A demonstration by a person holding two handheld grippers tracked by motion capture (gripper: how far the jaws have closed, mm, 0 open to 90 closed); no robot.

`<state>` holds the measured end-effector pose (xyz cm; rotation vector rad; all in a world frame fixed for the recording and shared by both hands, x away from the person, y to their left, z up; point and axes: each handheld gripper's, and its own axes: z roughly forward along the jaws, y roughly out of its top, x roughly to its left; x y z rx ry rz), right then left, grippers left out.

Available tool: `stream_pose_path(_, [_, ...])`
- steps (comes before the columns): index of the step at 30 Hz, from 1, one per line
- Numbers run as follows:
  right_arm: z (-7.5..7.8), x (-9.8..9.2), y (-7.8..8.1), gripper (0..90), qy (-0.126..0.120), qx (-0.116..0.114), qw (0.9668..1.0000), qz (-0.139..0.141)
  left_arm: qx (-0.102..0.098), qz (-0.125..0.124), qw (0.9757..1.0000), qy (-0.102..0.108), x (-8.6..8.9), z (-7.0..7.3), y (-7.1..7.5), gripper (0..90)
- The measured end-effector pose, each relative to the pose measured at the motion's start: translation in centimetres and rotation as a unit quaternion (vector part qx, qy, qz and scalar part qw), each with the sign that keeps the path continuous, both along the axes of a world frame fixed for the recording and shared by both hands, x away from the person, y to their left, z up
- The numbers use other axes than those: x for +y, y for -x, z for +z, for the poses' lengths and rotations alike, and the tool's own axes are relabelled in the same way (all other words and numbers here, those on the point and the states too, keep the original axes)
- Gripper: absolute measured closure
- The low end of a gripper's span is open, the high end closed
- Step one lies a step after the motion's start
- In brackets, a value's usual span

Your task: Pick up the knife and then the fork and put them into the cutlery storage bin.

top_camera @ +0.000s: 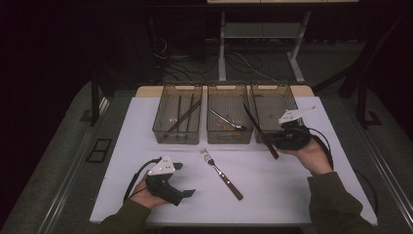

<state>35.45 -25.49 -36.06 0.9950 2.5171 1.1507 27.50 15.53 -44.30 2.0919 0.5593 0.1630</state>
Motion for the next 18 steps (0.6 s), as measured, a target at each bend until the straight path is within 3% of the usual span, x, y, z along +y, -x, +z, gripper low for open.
stream_pose_path(18, [2.0, -4.6, -0.2, 77.3, -0.054, -0.048, 0.9946, -0.074, 0.002, 0.003, 1.0, 0.002, -0.1, 0.0, 0.0, 0.0])
